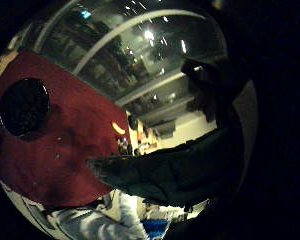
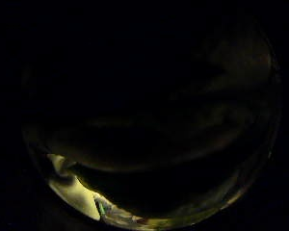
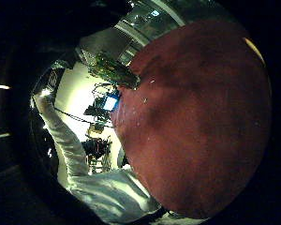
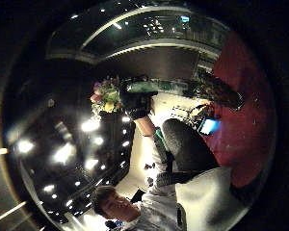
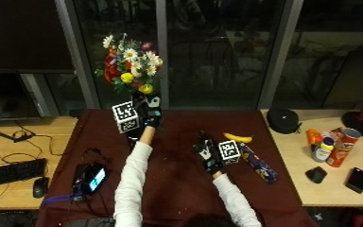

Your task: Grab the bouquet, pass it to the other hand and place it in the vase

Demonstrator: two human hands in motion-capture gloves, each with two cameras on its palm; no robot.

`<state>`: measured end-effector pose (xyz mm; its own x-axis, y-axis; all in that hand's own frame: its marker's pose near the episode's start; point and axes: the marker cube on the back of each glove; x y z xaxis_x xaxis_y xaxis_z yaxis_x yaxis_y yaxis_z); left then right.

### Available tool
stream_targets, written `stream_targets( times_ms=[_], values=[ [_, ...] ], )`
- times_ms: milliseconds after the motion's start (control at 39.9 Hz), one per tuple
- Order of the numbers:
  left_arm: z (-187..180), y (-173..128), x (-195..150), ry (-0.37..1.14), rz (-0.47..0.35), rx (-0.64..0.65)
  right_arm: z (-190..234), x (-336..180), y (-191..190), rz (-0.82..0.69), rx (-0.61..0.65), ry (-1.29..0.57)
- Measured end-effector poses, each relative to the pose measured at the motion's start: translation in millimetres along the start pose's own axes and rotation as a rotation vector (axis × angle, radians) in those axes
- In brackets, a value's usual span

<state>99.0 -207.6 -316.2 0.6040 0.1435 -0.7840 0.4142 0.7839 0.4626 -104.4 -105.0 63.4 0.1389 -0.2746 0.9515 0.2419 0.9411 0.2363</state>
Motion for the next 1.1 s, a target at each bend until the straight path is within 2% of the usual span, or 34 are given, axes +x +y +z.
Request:
stream_targets(
  times_ms=[100,426,526,651,1102],
  values=[
    [-5,-12,4,0.0,-0.016,0.109,3,-6,7,0.052,0.004,-0.038],
    [-19,-44,5,-0.137,0.034,0.276,-18,9,10,0.025,0.03,-0.035],
    [-20,-50,2,-0.173,0.045,0.294,-28,16,8,-0.076,0.03,0.073],
    [-21,-52,1,-0.209,0.054,0.318,-26,16,18,0.047,0.034,-0.043],
    [-22,-62,-23,-0.223,0.052,0.349,-30,22,26,0.047,0.032,-0.058]
  ],
)
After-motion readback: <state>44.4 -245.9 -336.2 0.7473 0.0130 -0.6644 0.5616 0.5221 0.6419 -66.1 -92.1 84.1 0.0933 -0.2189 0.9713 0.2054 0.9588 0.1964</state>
